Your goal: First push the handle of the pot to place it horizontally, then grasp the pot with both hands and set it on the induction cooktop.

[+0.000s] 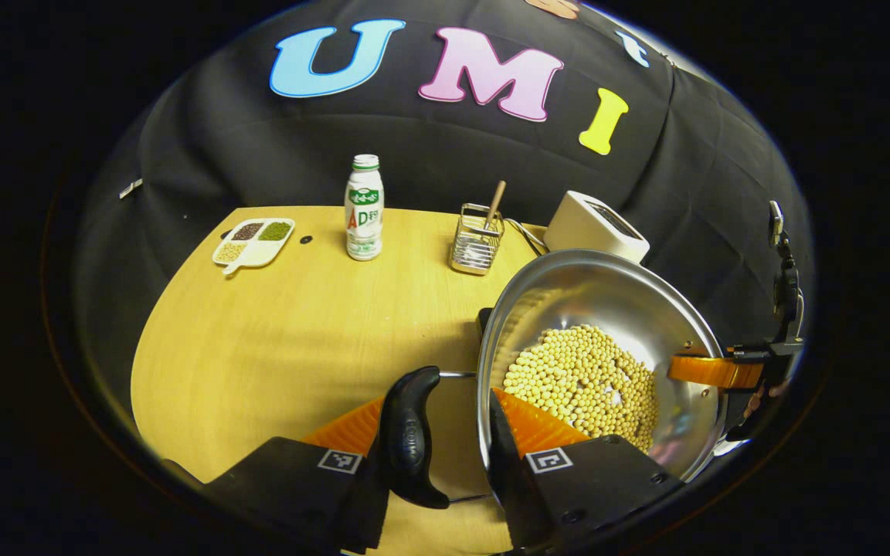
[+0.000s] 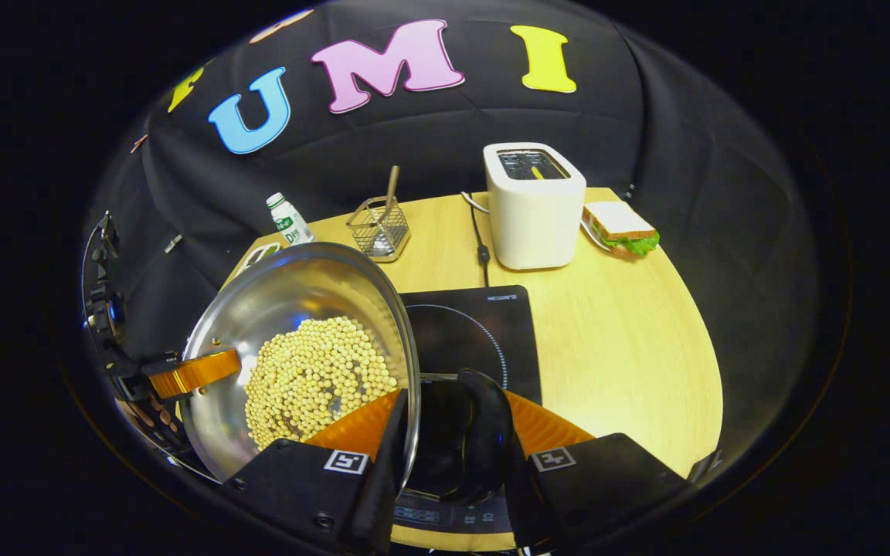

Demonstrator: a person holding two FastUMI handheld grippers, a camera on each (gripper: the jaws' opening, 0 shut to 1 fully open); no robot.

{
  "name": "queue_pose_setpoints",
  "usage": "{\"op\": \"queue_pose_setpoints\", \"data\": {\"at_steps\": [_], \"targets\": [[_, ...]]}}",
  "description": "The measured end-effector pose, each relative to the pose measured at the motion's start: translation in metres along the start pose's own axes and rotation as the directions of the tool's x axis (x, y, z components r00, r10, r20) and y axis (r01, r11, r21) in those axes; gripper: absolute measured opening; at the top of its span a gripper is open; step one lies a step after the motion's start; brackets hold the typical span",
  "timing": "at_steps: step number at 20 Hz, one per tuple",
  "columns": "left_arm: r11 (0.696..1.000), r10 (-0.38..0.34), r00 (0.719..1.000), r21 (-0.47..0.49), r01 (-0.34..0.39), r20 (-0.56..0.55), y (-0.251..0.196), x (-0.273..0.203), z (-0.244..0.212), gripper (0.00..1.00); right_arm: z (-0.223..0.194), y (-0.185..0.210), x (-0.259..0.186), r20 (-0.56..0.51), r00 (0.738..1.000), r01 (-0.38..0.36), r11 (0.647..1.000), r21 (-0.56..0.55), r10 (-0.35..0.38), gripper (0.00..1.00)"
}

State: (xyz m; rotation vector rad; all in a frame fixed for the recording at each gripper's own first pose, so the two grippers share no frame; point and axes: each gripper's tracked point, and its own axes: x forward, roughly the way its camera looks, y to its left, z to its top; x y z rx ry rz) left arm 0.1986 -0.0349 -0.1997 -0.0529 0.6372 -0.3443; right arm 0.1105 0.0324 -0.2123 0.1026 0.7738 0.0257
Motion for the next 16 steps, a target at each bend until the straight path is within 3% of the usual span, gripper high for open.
{"op": "queue_pose_setpoints", "data": {"at_steps": [9, 16], "targets": [[1.0, 0.012, 1.0, 0.001, -0.012, -0.006, -0.039, 0.053, 0.0, 0.63, 0.004, -0.057, 0.036, -0.015, 1.0, 0.011, 1.0, 0.029, -0.01, 0.61], [1.0, 0.02, 1.0, 0.01, -0.02, -0.019, -0.046, 0.084, 0.0, 0.63, 0.002, -0.077, 0.064, -0.053, 0.999, 0.014, 0.999, 0.039, -0.012, 0.61]]}}
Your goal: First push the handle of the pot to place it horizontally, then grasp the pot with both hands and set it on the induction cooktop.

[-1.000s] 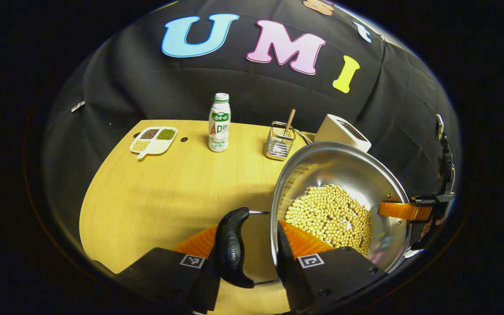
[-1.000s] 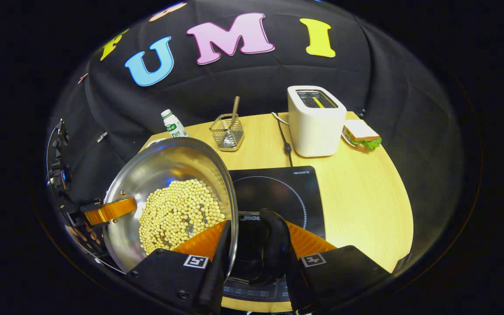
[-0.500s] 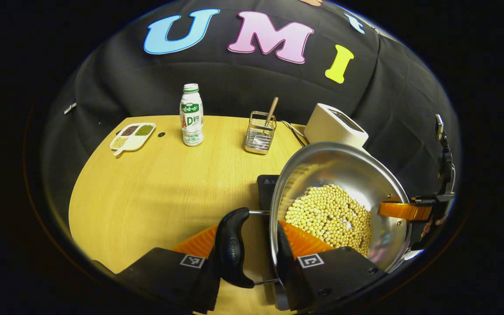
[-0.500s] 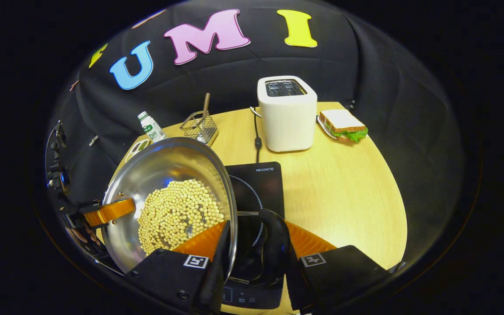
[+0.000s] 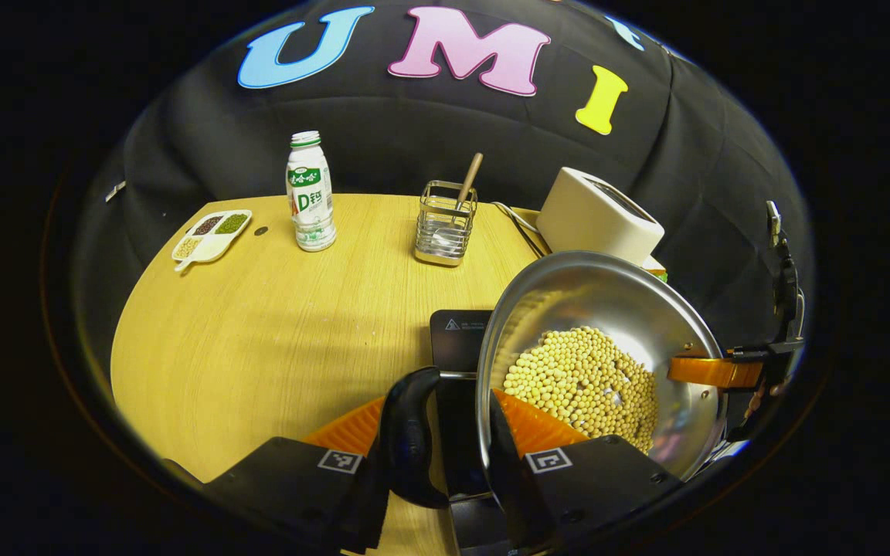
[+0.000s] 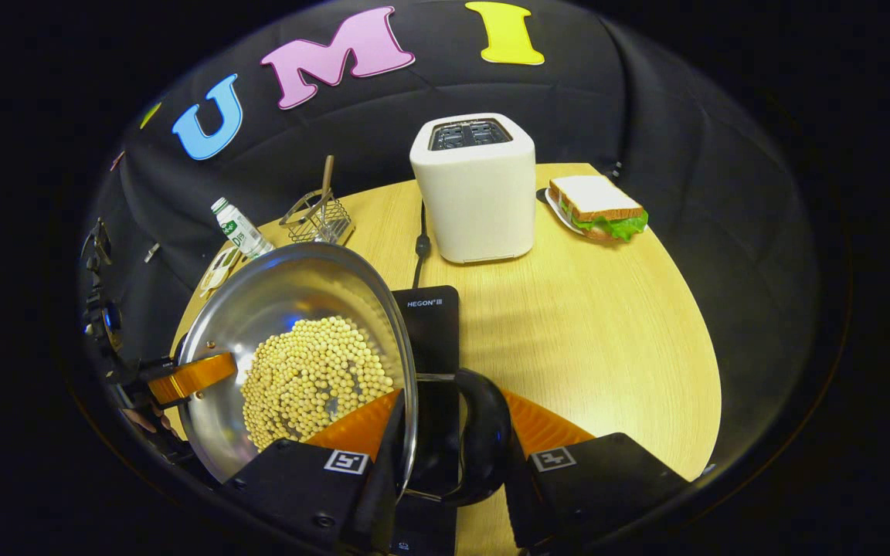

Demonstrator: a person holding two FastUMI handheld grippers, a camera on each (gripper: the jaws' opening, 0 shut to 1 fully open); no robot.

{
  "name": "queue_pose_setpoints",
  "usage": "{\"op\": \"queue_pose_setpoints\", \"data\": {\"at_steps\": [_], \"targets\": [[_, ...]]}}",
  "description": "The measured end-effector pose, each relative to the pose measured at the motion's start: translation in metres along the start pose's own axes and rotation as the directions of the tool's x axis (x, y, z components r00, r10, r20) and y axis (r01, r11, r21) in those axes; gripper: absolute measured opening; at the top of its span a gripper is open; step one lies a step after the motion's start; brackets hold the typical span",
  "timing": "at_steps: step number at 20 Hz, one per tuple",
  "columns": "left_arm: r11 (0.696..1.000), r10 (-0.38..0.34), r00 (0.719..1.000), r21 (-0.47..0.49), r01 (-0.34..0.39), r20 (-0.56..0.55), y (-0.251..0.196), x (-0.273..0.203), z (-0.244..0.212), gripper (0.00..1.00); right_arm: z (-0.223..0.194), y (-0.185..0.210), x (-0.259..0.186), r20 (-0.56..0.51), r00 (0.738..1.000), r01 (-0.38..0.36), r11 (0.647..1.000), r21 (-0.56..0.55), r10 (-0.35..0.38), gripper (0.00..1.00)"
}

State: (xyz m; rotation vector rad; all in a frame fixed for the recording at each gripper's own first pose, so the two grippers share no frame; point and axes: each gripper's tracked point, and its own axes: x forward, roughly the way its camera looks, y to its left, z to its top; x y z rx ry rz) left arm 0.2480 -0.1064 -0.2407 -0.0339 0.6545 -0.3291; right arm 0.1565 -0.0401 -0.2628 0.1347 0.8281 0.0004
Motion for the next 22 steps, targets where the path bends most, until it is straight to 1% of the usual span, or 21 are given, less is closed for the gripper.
{"op": "queue_pose_setpoints", "data": {"at_steps": [2, 3, 6, 11, 13, 14, 15, 16, 17, 18, 19, 20, 21, 22], "targets": [[1.0, -0.001, 1.0, -0.008, 0.001, -0.017, 0.002, 0.006, -0.006, 0.62, -0.001, 0.001, 0.006, -0.012, 1.0, -0.008, 1.0, -0.001, 0.008, 0.61], [1.0, -0.006, 1.0, -0.024, 0.006, 0.006, 0.002, 0.007, -0.001, 0.62, 0.005, 0.001, 0.004, 0.021, 1.0, -0.009, 1.0, 0.004, 0.009, 0.61], [1.0, -0.008, 1.0, -0.023, 0.008, 0.01, 0.004, 0.006, -0.004, 0.62, 0.002, 0.001, 0.006, 0.01, 1.0, -0.018, 1.0, 0.004, 0.018, 0.62], [1.0, -0.009, 1.0, -0.028, 0.009, -0.015, 0.004, 0.009, -0.006, 0.66, 0.0, 0.002, 0.006, 0.003, 1.0, -0.015, 1.0, 0.005, 0.015, 0.63], [1.0, -0.011, 1.0, -0.03, 0.01, -0.019, 0.003, 0.009, -0.007, 0.66, -0.002, 0.002, 0.006, -0.001, 1.0, -0.01, 1.0, 0.001, 0.01, 0.64], [0.999, -0.012, 1.0, -0.032, 0.011, -0.019, 0.003, 0.009, -0.007, 0.66, -0.002, 0.002, 0.004, -0.005, 1.0, -0.007, 1.0, -0.003, 0.007, 0.61], [1.0, -0.008, 1.0, -0.03, 0.008, -0.02, 0.003, 0.009, -0.007, 0.66, -0.002, 0.002, 0.003, -0.009, 1.0, -0.003, 1.0, -0.006, 0.003, 0.66], [1.0, 0.001, 1.0, -0.021, -0.001, -0.014, 0.004, 0.009, -0.006, 0.67, -0.003, 0.001, 0.002, -0.008, 1.0, 0.006, 1.0, -0.009, -0.006, 0.68], [1.0, 0.024, 1.0, -0.008, -0.024, 0.0, 0.006, 0.007, -0.003, 0.68, -0.002, 0.0, 0.002, -0.002, 1.0, 0.017, 1.0, -0.01, -0.017, 0.69], [0.999, 0.049, 0.999, 0.005, -0.049, 0.013, 0.009, 0.007, -0.001, 0.7, -0.001, 0.0, -0.001, -0.005, 1.0, 0.016, 1.0, -0.003, -0.016, 0.72], [0.997, 0.07, 0.997, 0.012, -0.07, 0.028, 0.012, 0.002, 0.001, 0.77, -0.003, -0.001, -0.001, -0.006, 1.0, 0.021, 1.0, 0.01, -0.021, 0.77], [0.996, 0.083, 0.996, 0.01, -0.084, 0.045, 0.011, -0.004, 0.004, 0.81, 0.001, -0.001, -0.011, 0.0, 1.0, 0.027, 0.999, 0.033, -0.027, 1.0], [0.996, 0.091, 0.994, 0.01, -0.092, 0.064, 0.01, -0.012, 0.006, 0.93, 0.007, -0.001, -0.018, 0.02, 0.999, 0.031, 0.998, 0.059, -0.032, 1.0], [0.996, 0.083, 0.992, 0.015, -0.084, 0.093, 0.006, -0.025, 0.013, 0.98, 0.014, 0.0, -0.029, 0.057, 0.998, 0.033, 0.996, 0.079, -0.038, 0.99]]}}
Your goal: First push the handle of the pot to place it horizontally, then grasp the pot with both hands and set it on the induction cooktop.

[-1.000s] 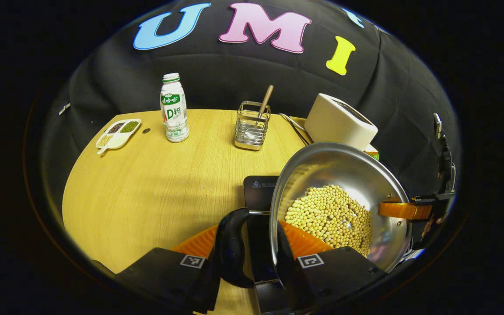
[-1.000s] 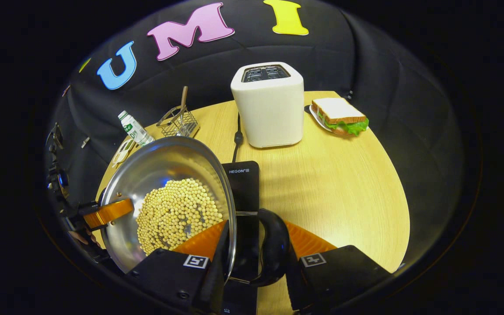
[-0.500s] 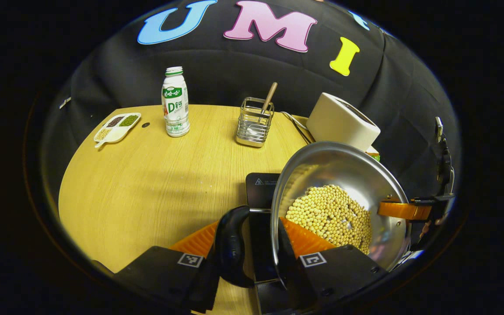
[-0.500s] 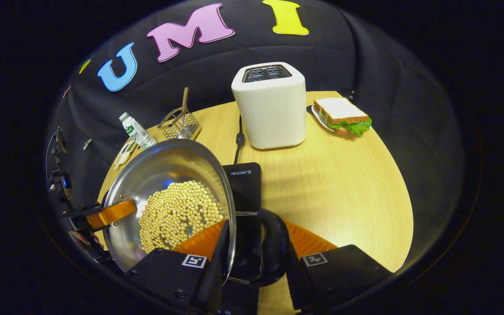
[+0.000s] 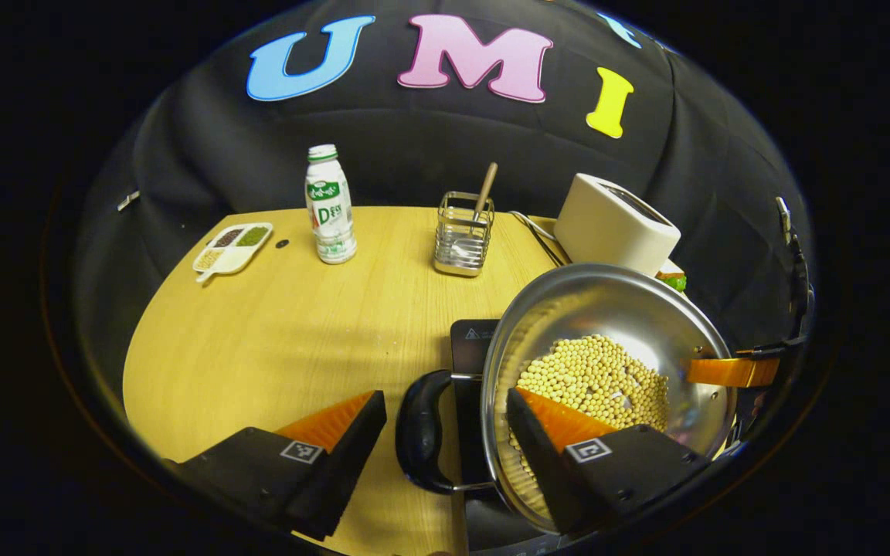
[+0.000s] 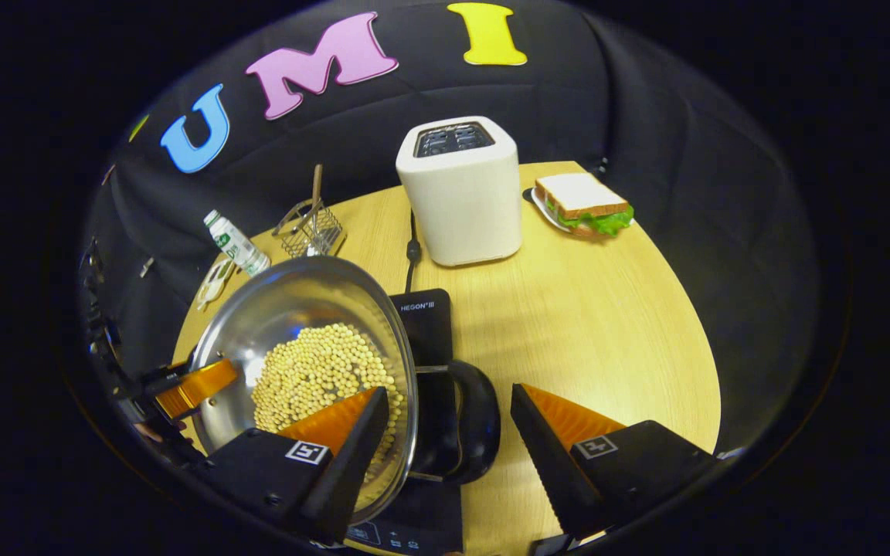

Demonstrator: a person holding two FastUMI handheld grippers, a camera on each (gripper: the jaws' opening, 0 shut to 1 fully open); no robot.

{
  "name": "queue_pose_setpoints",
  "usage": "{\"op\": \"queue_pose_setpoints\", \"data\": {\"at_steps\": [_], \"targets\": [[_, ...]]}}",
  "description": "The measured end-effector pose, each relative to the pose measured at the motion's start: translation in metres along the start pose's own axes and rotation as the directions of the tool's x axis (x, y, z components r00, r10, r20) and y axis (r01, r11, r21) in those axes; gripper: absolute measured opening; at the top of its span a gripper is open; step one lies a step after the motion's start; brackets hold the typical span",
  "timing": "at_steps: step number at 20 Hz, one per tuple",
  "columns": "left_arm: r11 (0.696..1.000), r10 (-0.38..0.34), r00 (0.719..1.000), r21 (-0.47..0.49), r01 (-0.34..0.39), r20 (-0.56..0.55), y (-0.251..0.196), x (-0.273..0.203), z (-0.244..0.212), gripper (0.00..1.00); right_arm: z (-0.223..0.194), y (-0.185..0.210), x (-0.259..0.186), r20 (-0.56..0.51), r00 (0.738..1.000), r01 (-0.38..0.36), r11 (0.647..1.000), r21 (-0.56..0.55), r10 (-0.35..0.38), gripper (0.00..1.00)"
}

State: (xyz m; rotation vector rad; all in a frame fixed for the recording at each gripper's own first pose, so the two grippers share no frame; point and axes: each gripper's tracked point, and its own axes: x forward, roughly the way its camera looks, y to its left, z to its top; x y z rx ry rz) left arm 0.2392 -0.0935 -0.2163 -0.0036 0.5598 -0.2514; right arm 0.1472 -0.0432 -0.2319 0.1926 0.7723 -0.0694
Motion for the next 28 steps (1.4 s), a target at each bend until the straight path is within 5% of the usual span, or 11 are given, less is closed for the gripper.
{"op": "queue_pose_setpoints", "data": {"at_steps": [5, 9, 14, 19, 23, 28], "targets": [[0.997, -0.018, 0.986, 0.071, 0.006, 0.169, -0.008, -0.083, 0.04, 0.96, 0.021, 0.0, -0.072, 0.18, 0.982, 0.063, 0.998, -0.013, -0.06, 0.99], [0.997, 0.046, 0.947, 0.049, -0.065, 0.319, 0.012, -0.155, 0.06, 0.95, 0.041, 0.017, -0.137, 0.374, 0.925, 0.1, 0.992, -0.076, -0.064, 0.99], [0.992, 0.126, 0.855, -0.036, -0.125, 0.504, 0.042, -0.246, 0.08, 0.95, 0.061, 0.04, -0.215, 0.585, 0.809, 0.135, 0.986, -0.097, -0.054, 0.99], [0.958, 0.195, 0.751, 0.04, -0.282, 0.631, 0.074, -0.315, 0.069, 0.95, 0.06, 0.054, -0.279, 0.741, 0.67, 0.141, 0.988, -0.064, -0.048, 0.98], [0.976, 0.158, 0.772, 0.019, -0.216, 0.616, 0.066, -0.334, 0.022, 0.95, 0.031, 0.053, -0.292, 0.736, 0.674, 0.129, 0.991, -0.04, -0.058, 0.98], [0.985, 0.163, 0.773, -0.055, -0.164, 0.614, 0.063, -0.358, -0.012, 0.95, 0.003, 0.041, -0.306, 0.757, 0.647, 0.148, 0.989, -0.013, -0.087, 0.98]]}}
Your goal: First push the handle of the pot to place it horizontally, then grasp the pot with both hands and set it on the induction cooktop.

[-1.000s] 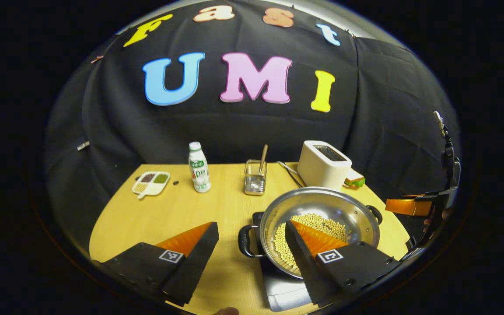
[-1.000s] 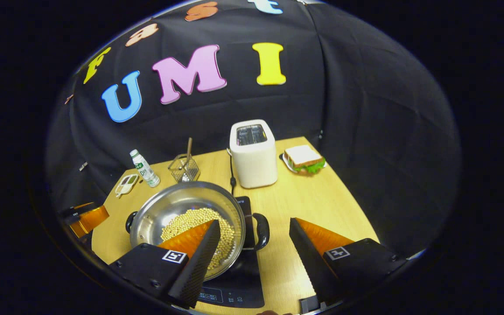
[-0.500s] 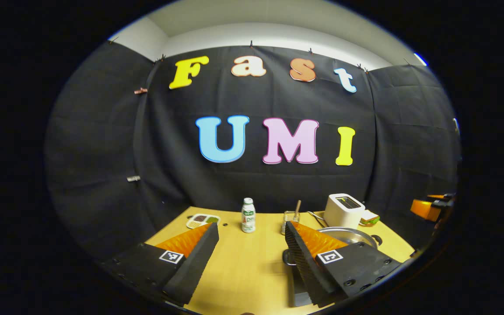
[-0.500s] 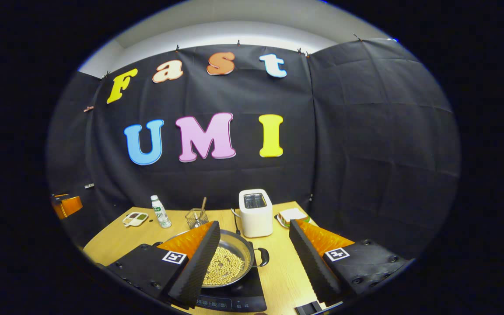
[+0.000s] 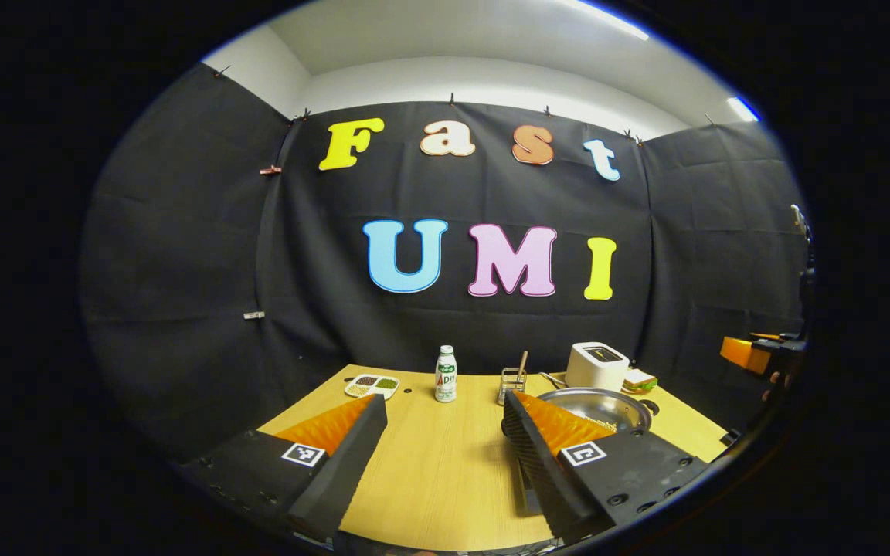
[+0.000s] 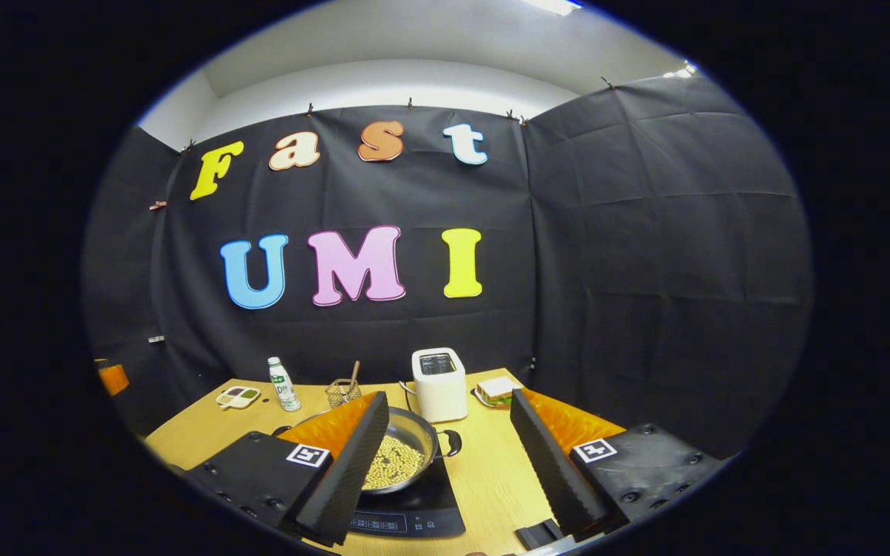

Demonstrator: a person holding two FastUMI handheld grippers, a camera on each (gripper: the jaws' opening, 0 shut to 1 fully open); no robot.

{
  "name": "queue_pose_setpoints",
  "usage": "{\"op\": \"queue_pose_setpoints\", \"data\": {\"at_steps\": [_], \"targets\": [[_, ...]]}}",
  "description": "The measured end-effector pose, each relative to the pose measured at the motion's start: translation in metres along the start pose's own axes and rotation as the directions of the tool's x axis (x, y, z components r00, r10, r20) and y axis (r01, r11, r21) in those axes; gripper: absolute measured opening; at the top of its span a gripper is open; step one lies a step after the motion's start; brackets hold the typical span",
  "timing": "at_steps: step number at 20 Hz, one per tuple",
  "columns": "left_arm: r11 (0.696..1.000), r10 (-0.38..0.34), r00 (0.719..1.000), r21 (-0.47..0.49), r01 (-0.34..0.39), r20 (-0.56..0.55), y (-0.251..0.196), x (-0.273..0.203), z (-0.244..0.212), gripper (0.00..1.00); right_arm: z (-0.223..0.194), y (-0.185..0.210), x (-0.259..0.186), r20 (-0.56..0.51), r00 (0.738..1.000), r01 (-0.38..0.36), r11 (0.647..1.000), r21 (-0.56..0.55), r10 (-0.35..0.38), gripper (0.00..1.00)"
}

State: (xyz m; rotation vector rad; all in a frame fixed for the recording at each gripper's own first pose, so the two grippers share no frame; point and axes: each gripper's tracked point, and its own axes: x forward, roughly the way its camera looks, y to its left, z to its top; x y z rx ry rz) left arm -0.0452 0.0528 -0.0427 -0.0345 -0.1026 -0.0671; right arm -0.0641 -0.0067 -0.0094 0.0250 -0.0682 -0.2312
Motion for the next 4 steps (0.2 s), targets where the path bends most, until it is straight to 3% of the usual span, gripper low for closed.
{"op": "queue_pose_setpoints", "data": {"at_steps": [4], "targets": [[0.999, -0.019, 0.999, -0.044, 0.017, -0.031, -0.0027, -0.0069, -0.0128, 0.95, -0.0111, 0.0096, -0.0137, -0.01, 1.0, -0.022, 1.0, 0.004, 0.022, 0.98]]}}
